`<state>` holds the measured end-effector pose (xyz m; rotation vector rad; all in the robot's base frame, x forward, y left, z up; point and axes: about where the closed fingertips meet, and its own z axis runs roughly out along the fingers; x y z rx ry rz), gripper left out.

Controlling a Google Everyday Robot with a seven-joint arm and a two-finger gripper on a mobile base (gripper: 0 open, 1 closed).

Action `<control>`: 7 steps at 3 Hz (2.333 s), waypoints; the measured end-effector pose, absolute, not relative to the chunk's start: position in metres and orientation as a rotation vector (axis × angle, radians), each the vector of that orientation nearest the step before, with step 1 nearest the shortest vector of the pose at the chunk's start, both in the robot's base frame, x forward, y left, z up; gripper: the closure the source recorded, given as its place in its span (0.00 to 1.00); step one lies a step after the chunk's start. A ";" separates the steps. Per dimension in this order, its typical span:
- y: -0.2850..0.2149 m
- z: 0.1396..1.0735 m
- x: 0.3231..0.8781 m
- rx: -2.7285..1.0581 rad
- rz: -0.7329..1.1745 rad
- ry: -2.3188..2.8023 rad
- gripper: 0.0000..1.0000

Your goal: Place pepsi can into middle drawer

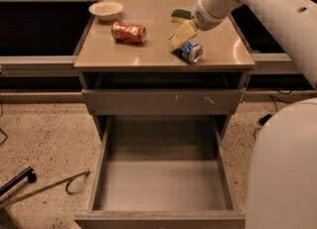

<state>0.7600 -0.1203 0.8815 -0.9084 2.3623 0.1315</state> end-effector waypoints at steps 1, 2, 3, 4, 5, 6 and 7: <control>-0.111 0.867 0.764 -0.954 0.171 2.363 0.00; -0.105 0.854 0.767 -1.009 0.203 2.374 0.00; -0.101 0.843 0.768 -1.052 0.228 2.389 0.00; -0.101 0.835 0.769 -1.069 0.235 2.405 0.00; -0.102 0.828 0.769 -1.071 0.214 2.429 0.00; -0.104 0.823 0.768 -1.072 0.207 2.442 0.00; -0.104 0.823 0.768 -1.072 0.207 2.442 0.19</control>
Offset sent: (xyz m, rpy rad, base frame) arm 0.0120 0.0186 -0.0338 0.0078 0.0897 0.1316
